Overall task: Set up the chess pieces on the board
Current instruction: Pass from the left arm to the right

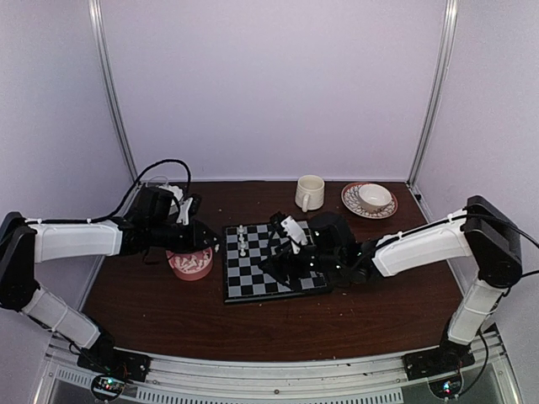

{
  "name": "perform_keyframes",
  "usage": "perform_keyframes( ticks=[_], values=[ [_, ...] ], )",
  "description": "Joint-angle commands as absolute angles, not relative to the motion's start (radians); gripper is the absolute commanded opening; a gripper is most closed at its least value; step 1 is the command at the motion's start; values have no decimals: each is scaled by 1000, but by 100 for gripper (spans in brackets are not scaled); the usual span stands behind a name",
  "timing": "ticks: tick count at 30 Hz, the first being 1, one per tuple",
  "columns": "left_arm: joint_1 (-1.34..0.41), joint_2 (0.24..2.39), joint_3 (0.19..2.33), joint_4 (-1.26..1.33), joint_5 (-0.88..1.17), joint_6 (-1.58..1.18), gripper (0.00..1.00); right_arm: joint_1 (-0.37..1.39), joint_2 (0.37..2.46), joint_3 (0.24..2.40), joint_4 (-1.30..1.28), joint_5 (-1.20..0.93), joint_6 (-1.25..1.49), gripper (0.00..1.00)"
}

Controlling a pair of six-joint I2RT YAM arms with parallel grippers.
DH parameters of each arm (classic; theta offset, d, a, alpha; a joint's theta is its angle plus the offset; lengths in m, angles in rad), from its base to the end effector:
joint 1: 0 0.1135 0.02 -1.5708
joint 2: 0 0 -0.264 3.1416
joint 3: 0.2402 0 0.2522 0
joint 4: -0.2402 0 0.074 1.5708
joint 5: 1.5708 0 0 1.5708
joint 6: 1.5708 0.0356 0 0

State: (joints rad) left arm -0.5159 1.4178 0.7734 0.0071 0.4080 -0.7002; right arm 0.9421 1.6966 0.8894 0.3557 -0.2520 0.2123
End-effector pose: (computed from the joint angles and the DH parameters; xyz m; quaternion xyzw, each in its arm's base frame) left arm 0.2517 -0.1590 0.2118 0.0103 0.8792 -0.4002 0.2583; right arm 0.2066 0.2992 0.1926 -0.3623 0.7616 0.3766 0.3832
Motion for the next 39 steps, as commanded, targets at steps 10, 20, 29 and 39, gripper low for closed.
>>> perform_keyframes(
  ticks=[10, 20, 29, 39],
  values=[
    [-506, 1435, 712, 313, 695, -897, 19, 979, 1944, 1158, 470, -330, 256, 74],
    [-506, 1396, 705, 271, 675, -859, 19, 979, 1987, 1223, 477, -382, 279, 58],
    [-506, 1424, 696, 313, 701, -876, 20, 979, 2009, 1242, 476, -432, 284, 48],
    [-515, 1480, 691, 398, 754, -927, 20, 977, 2019, 1266, 452, -444, 296, 38]
  ],
)
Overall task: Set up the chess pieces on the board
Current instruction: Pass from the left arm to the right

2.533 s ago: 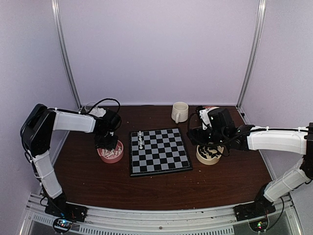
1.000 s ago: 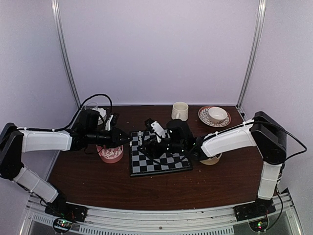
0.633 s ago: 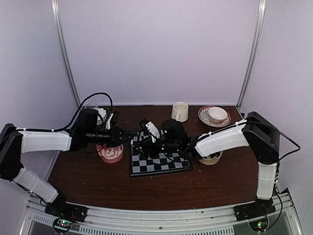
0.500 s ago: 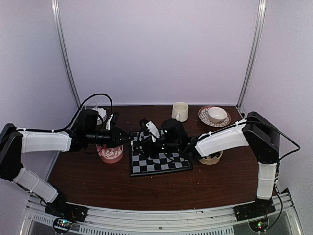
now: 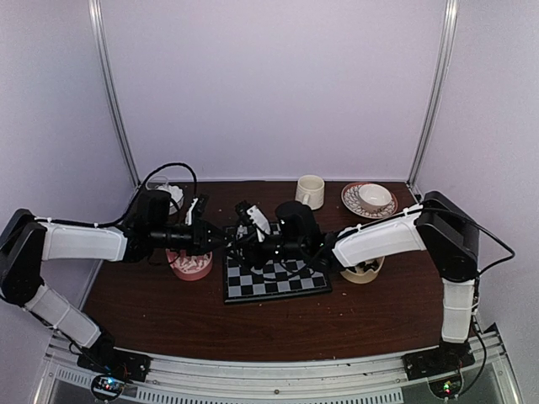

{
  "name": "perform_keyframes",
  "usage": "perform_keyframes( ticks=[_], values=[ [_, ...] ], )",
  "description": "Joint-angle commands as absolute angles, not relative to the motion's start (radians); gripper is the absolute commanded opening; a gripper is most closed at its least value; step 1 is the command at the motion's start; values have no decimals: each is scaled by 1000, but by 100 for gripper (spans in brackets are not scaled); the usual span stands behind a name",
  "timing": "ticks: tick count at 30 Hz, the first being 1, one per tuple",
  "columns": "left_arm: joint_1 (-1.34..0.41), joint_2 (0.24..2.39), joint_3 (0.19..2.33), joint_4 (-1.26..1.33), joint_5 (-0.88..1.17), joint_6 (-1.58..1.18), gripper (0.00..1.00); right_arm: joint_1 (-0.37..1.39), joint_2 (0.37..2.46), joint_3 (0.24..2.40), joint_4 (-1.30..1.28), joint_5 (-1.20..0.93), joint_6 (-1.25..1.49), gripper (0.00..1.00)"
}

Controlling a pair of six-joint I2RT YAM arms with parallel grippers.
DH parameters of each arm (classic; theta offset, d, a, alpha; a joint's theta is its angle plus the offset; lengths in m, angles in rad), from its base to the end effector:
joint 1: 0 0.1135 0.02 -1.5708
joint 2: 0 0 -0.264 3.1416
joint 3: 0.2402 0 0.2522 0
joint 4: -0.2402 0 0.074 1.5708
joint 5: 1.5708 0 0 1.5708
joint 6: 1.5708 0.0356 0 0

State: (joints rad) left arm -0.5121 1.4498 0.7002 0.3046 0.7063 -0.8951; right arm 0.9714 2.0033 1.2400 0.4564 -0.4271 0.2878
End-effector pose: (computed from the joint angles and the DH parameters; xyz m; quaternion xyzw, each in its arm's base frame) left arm 0.2498 -0.1669 0.2091 0.0302 0.8141 -0.5470 0.1926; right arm 0.2420 0.3803 0.1951 -0.3823 0.7010 0.4781 0.3659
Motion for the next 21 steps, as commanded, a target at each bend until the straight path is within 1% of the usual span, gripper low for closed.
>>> perform_keyframes(
  ticks=[1, 2, 6, 9, 10, 15, 16, 17, 18, 19, 21],
  values=[
    [-516, 1485, 692, 403, 757, -930, 20, 977, 2020, 1267, 451, -447, 295, 36],
    [-517, 1487, 691, 404, 758, -930, 20, 977, 2021, 1271, 449, -449, 296, 33],
    [-517, 1484, 691, 399, 756, -924, 20, 977, 2025, 1278, 440, -455, 299, 13],
    [-517, 1476, 691, 386, 748, -911, 20, 977, 2021, 1274, 442, -455, 306, 4],
    [-517, 1470, 688, 381, 744, -902, 22, 977, 2018, 1274, 441, -453, 308, 0],
    [-517, 1402, 677, 321, 690, -827, 31, 977, 1990, 1249, 428, -450, 314, 0],
    [-517, 1384, 674, 306, 677, -809, 34, 976, 1977, 1238, 418, -448, 314, 0],
    [-517, 1363, 671, 287, 660, -790, 39, 976, 1962, 1227, 404, -447, 308, 0],
    [-517, 1340, 664, 270, 636, -768, 47, 976, 1946, 1211, 391, -442, 301, 0],
    [-517, 1317, 658, 259, 613, -753, 54, 976, 1925, 1197, 373, -433, 291, 0],
    [-517, 1268, 639, 252, 568, -719, 61, 976, 1880, 1172, 321, -396, 271, 0]
  ],
)
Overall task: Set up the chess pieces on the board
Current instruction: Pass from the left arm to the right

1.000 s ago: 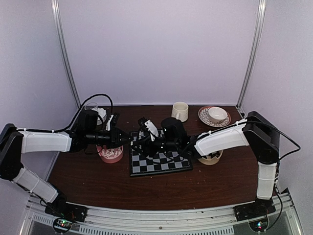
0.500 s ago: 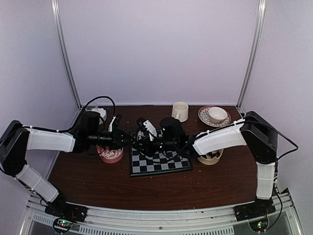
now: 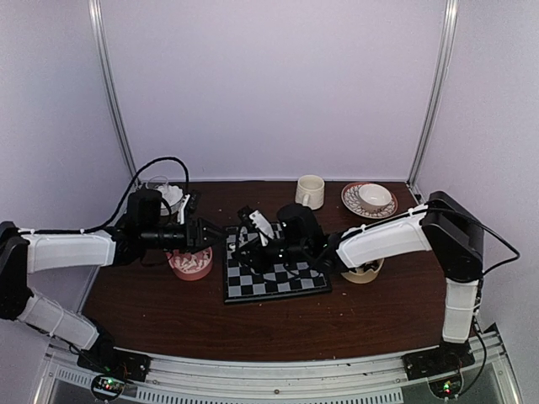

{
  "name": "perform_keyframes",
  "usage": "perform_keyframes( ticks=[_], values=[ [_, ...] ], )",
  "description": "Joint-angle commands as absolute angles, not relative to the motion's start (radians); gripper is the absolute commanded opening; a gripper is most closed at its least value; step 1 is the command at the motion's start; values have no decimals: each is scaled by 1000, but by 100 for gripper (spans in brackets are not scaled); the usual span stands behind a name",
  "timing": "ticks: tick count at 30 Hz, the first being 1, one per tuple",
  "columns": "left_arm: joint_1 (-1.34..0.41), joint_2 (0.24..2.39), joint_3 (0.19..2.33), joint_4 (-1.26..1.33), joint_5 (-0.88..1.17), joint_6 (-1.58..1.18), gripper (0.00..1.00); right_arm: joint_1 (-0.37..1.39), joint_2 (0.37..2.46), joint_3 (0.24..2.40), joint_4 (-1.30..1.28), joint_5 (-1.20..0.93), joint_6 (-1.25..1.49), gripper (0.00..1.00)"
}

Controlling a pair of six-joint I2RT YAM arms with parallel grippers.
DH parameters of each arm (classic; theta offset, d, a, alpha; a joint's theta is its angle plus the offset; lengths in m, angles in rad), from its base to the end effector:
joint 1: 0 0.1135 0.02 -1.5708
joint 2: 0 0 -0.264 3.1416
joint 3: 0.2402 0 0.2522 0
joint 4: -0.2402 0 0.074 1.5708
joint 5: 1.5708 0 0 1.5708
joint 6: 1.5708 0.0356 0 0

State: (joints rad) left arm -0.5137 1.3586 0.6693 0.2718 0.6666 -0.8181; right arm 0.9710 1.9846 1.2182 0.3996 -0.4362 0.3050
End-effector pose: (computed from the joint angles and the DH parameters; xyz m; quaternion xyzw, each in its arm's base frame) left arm 0.2372 -0.1591 0.2207 0.0562 0.8100 -0.5340 0.2357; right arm 0.2379 0.3745 0.1904 -0.3788 0.7204 0.4725 0.3379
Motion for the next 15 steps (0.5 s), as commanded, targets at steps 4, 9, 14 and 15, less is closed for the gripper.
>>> perform_keyframes(
  ticks=[4, 9, 14, 15],
  values=[
    [-518, 1184, 605, 234, 500, -640, 64, 973, 1823, 1178, 179, -407, 247, 0],
    [-527, 1124, 542, 304, 438, -510, 63, 973, 1807, 1139, 96, -469, 233, 0],
    [-549, 1156, 508, 449, 524, -484, 61, 974, 1814, 1142, 86, -458, 221, 0],
    [-558, 1171, 512, 465, 545, -481, 61, 973, 1812, 1141, 83, -446, 215, 0]
  ],
)
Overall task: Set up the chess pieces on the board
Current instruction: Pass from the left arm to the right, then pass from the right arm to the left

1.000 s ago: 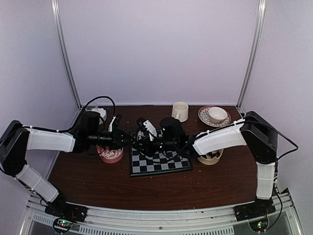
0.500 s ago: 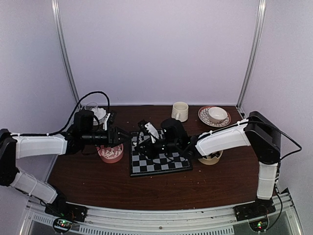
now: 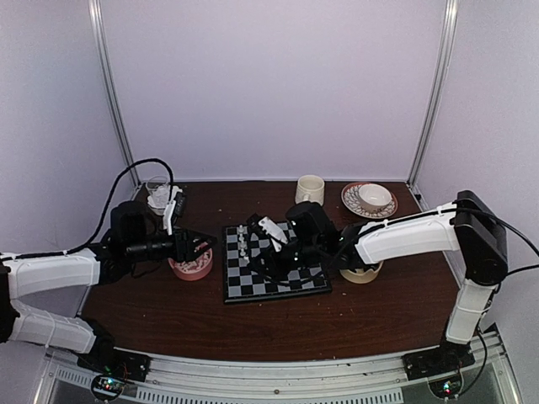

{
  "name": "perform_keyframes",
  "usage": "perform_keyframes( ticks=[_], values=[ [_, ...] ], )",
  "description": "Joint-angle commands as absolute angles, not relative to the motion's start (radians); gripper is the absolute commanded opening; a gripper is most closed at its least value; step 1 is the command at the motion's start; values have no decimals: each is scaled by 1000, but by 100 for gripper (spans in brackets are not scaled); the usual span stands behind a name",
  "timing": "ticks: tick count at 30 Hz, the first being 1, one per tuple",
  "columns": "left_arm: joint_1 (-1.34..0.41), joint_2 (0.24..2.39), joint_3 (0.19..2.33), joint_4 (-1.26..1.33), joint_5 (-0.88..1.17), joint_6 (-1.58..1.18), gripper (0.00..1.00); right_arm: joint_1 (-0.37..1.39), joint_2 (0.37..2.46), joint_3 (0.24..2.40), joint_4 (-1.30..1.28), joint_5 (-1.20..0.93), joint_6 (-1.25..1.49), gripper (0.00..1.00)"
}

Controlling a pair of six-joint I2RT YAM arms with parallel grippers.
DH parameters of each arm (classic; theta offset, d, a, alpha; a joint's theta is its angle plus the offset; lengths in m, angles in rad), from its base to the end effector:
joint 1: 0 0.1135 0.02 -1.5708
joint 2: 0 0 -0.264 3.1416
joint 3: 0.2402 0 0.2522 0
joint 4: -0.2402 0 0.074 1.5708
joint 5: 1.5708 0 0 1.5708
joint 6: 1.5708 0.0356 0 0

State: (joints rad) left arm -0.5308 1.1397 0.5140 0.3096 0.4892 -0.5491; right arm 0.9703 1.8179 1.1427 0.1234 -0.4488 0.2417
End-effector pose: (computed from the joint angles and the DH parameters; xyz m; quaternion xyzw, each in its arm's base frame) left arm 0.2016 -0.1377 0.2257 0.1350 0.7868 -0.4610 0.3877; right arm 0.2153 0.3417 0.2076 -0.4046 0.7566 0.4305 0.2802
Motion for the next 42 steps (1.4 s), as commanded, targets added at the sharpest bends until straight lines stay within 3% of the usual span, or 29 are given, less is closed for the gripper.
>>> perform_keyframes(
  ticks=[1, 8, 15, 24, 32, 42],
  values=[
    [-568, 1189, 516, 487, 566, -485, 60, 974, 1812, 1139, 77, -432, 204, 0],
    [-667, 1323, 600, 451, 611, -363, 50, 973, 1859, 1154, 108, -500, 236, 0],
    [-689, 1412, 597, 504, 598, -261, 50, 943, 1874, 1119, 236, -634, 336, 0],
    [-689, 1417, 620, 450, 560, -250, 47, 940, 1859, 1104, 243, -635, 325, 1],
    [-690, 1471, 679, 396, 643, -283, 34, 939, 1851, 1093, 259, -631, 321, 1],
    [-696, 1503, 736, 327, 719, -346, 34, 939, 1822, 1053, 303, -610, 323, 1]
  ],
)
